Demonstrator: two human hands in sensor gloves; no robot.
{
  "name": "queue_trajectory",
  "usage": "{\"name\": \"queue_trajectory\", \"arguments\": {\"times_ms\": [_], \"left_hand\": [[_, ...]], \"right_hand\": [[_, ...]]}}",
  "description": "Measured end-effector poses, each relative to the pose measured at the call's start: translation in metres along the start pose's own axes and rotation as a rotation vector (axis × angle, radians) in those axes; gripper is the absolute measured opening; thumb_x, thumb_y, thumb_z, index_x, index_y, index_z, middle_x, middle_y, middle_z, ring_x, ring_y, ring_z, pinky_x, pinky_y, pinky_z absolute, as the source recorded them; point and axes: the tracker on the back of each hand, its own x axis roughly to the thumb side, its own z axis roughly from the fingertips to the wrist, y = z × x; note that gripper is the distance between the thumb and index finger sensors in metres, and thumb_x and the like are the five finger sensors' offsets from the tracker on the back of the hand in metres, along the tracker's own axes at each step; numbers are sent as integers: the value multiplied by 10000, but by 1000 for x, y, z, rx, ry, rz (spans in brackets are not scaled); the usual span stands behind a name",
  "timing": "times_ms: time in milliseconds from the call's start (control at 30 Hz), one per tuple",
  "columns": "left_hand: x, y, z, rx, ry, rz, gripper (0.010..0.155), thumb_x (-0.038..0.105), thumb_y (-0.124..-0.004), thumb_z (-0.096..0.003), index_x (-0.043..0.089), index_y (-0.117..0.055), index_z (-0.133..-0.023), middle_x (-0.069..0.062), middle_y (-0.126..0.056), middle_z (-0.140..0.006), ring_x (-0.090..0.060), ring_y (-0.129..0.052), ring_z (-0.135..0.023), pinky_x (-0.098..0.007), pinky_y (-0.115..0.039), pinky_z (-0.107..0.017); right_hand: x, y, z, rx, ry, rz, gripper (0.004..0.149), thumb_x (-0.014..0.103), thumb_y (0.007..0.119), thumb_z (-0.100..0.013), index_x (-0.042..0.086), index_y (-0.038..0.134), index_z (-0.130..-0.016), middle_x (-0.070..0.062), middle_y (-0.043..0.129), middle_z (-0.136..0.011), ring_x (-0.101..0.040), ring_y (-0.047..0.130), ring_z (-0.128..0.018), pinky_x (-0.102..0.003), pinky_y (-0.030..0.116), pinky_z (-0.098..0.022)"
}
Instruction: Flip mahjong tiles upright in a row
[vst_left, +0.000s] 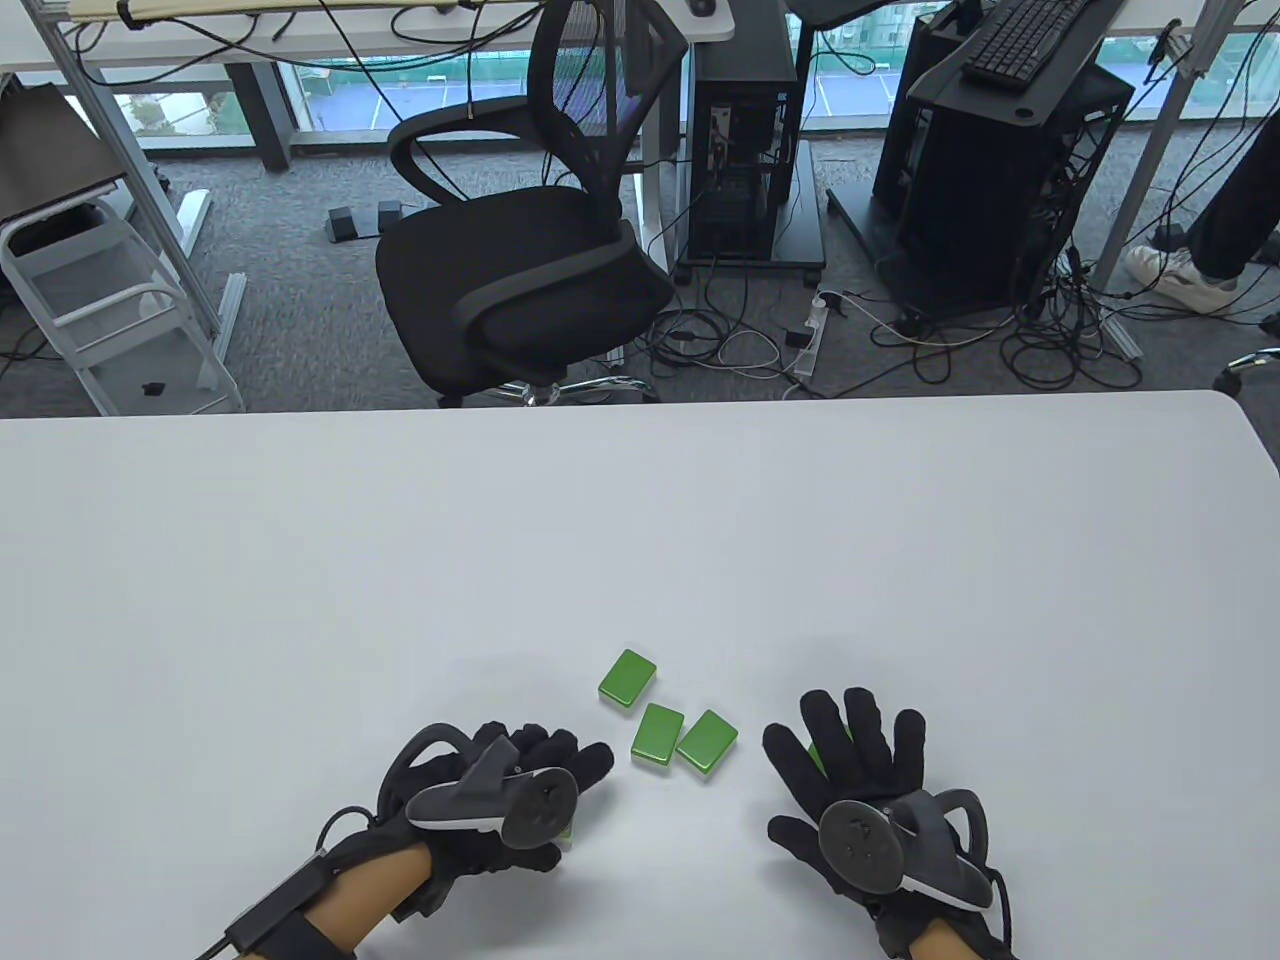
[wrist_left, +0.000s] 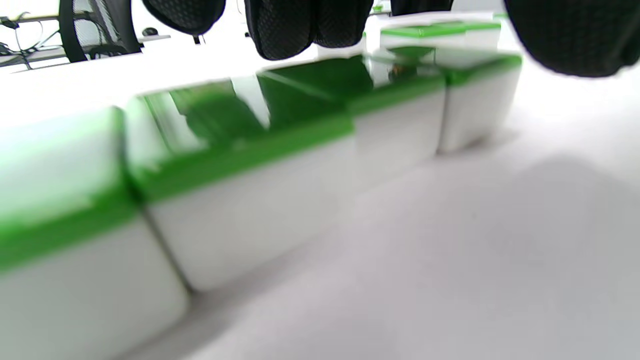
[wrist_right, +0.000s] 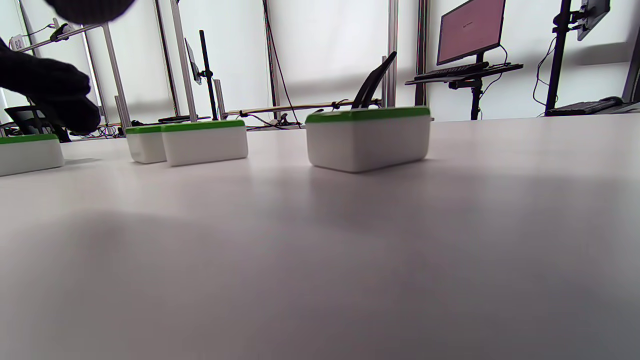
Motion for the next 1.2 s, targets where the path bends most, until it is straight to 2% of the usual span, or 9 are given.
{"name": "queue_trajectory", "arguments": {"times_ms": [133,300,433,633,1067,1133,1200], "left_hand": [[-15,14,20,98,47,53,974,675,-752,-267,436,-181,-1019,28,-402,-1176,-291,-516,-1126,-598,-505,-794],[-38,19,52,256,124,103,975,689,-738,-271,445,-161,-1019,47,-259,-1194,-289,-350,-1168,-608,-410,-824],[-56,19,73,302,194,108,969,696,-730,-273,465,-156,-1019,82,-129,-1188,-270,-212,-1181,-611,-322,-843],[-81,7,94,376,286,152,939,701,-718,-284,496,-162,-1014,164,-40,-1162,-201,-69,-1180,-608,-233,-854],[-110,-20,110,371,413,177,922,707,-694,-292,528,-124,-994,194,65,-1124,-175,47,-1151,-586,-120,-857],[-112,-22,109,365,416,177,923,707,-694,-292,527,-124,-995,192,67,-1123,-177,50,-1150,-586,-114,-855],[-111,-24,109,353,412,168,921,707,-694,-293,528,-125,-995,193,69,-1123,-176,54,-1149,-587,-110,-855]], "right_hand": [[0,0,0,-5,4,-2,763,617,544,-473,445,23,-1004,14,-92,-1132,-386,-123,-978,-693,25,-678],[-1,0,0,-11,5,-5,763,616,544,-473,445,23,-1003,16,-93,-1132,-384,-124,-978,-693,24,-678],[-1,0,0,-9,9,0,762,616,544,-473,444,25,-1004,14,-93,-1131,-386,-123,-978,-692,25,-679],[-3,1,1,-1,19,11,763,617,543,-473,442,26,-1005,11,-91,-1131,-389,-119,-977,-694,30,-677],[-2,0,1,5,31,20,770,615,556,-470,440,30,-1005,8,-88,-1130,-392,-114,-976,-695,35,-677],[-2,0,1,6,34,23,785,614,577,-466,440,31,-1004,5,-85,-1130,-396,-107,-977,-696,44,-680],[-1,-1,-1,9,40,17,839,598,649,-451,438,36,-1001,-10,-75,-1129,-412,-90,-977,-701,66,-686]]}}
